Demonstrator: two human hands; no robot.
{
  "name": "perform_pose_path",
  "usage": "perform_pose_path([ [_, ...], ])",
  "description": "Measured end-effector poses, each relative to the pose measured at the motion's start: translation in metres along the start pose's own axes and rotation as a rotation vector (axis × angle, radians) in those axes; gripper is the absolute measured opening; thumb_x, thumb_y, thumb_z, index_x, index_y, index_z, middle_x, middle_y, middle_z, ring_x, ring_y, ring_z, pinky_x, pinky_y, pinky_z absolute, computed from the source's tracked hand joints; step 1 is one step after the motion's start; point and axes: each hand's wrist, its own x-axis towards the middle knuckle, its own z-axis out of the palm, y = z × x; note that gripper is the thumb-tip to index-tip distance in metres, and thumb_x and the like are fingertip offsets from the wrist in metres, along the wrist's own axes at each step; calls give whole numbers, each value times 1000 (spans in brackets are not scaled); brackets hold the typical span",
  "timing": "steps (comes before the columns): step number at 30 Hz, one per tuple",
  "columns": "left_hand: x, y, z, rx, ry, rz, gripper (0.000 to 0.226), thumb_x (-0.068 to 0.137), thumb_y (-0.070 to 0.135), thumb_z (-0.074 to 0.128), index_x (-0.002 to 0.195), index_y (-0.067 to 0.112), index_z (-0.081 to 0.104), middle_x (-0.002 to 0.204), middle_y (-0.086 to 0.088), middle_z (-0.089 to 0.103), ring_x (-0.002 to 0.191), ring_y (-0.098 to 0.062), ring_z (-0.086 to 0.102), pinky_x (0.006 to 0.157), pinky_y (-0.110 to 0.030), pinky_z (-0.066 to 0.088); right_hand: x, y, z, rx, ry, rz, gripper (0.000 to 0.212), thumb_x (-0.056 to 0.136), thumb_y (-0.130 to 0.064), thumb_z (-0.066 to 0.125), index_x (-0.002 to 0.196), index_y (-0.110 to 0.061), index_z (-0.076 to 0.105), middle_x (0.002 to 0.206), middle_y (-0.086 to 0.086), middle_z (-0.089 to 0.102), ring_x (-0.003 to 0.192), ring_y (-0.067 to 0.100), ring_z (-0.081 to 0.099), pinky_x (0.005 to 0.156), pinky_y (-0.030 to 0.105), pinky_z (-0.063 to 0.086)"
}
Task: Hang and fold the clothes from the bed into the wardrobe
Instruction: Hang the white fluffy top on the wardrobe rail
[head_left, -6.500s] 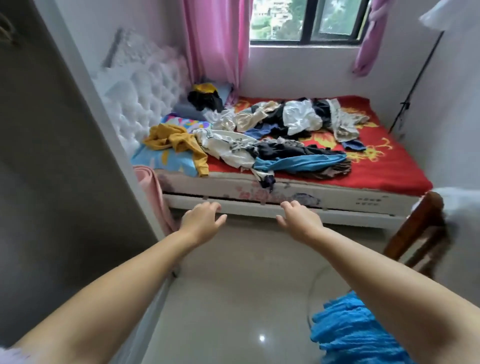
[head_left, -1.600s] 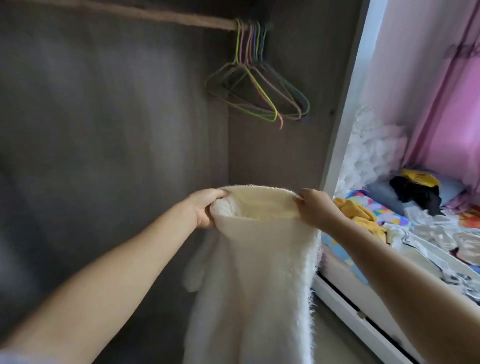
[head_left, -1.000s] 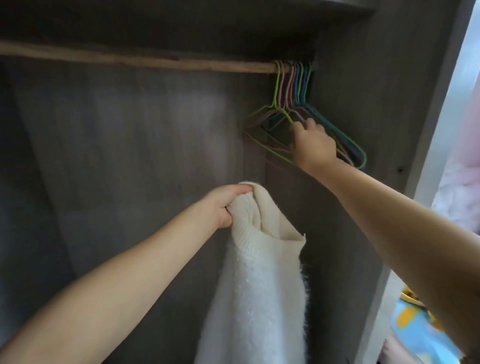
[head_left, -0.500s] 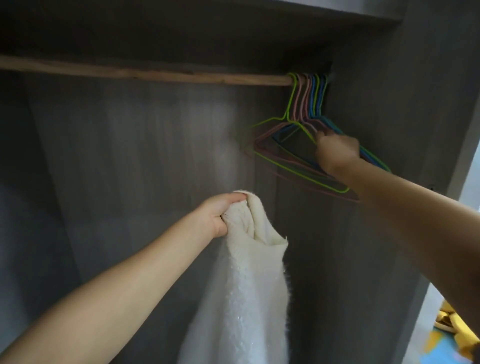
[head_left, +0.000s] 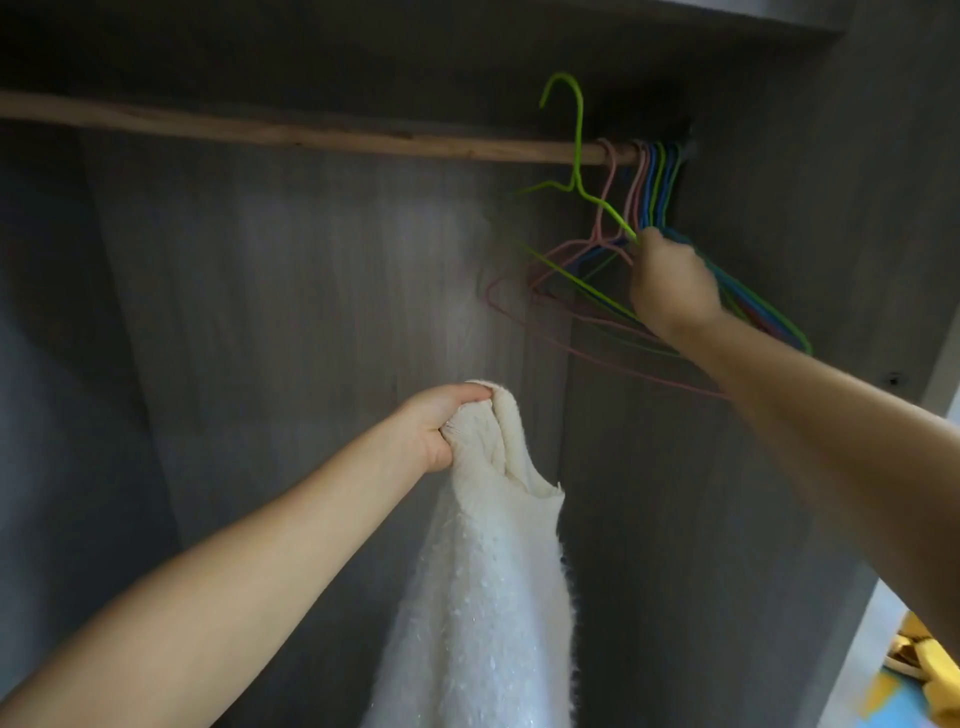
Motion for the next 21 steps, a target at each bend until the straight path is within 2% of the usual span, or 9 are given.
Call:
perform_pose_path([
  [2, -1, -4, -4, -4, 1, 4, 17, 91, 7, 58, 76, 0, 60, 68, -14, 65, 70, -26, 61, 67, -40, 49, -25, -7, 5, 195, 29, 37, 16, 96, -10, 40, 108, -4, 50, 97, 29, 63, 88, 46, 61, 70, 43, 45],
  [5, -3, -15, -10, 12, 5, -7, 20, 93, 7, 56, 74, 1, 60, 57, -12, 65, 60, -25, 65, 73, -41, 49, -75, -20, 24, 659, -46, 155, 14, 97, -14, 48, 109, -8, 53, 86, 17, 63, 75, 31, 59, 69, 35, 44],
  [7, -6, -29, -14, 32, -14, -45, 23, 94, 8, 53, 73, 1, 59, 54, -12, 66, 48, -21, 65, 78, -41, 46, -101, -31, 36, 1012, -203, 355, 11, 96, -24, 55, 98, -14, 55, 71, 5, 57, 56, 15, 51, 52, 25, 40],
  [8, -7, -37, -16, 39, -23, -72, 25, 95, 9, 52, 73, 2, 59, 54, -12, 66, 45, -20, 65, 80, -41, 46, -112, -35, 41, 1147, -276, 470, 16, 95, -31, 56, 88, -17, 56, 63, 1, 51, 47, 10, 44, 44, 20, 33],
  [10, -8, -57, -23, 60, -27, -125, 26, 97, 11, 50, 74, 3, 59, 55, -12, 66, 45, -19, 65, 79, -39, 48, -128, -38, 49, 1228, -354, 593, 30, 94, -40, 56, 73, -18, 59, 49, -4, 36, 35, 5, 28, 37, 14, 19],
  [13, -7, -87, -39, 55, 35, -172, 29, 98, 16, 49, 74, 3, 59, 54, -11, 66, 44, -19, 64, 69, -35, 48, -142, -38, 50, 1332, -269, 643, 43, 96, -41, 53, 62, -16, 63, 38, -9, 22, 31, 5, 17, 36, 13, 12],
  [17, -13, -115, -56, 15, 119, -257, 31, 97, 20, 52, 72, 3, 59, 52, -11, 65, 42, -20, 62, 76, -39, 48, -159, -38, 32, 1602, -121, 843, 49, 96, -45, 51, 52, -22, 48, 40, -9, 22, 34, 7, 17, 37, 17, 10],
  [20, -20, -124, -62, 47, 109, -280, 36, 97, 21, 54, 66, 3, 61, 51, -11, 64, 47, -21, 62, 70, -35, 49, -172, -38, 21, 1790, -80, 937, 50, 93, -48, 53, 54, -23, 37, 44, -9, 25, 38, 8, 17, 37, 21, 13],
  [21, -22, -124, -64, 48, 80, -280, 40, 97, 21, 53, 63, 3, 62, 50, -11, 64, 45, -21, 62, 73, -36, 48, -178, -43, 16, 1817, -78, 928, 53, 94, -48, 51, 51, -23, 33, 44, -8, 22, 38, 8, 16, 36, 21, 13],
])
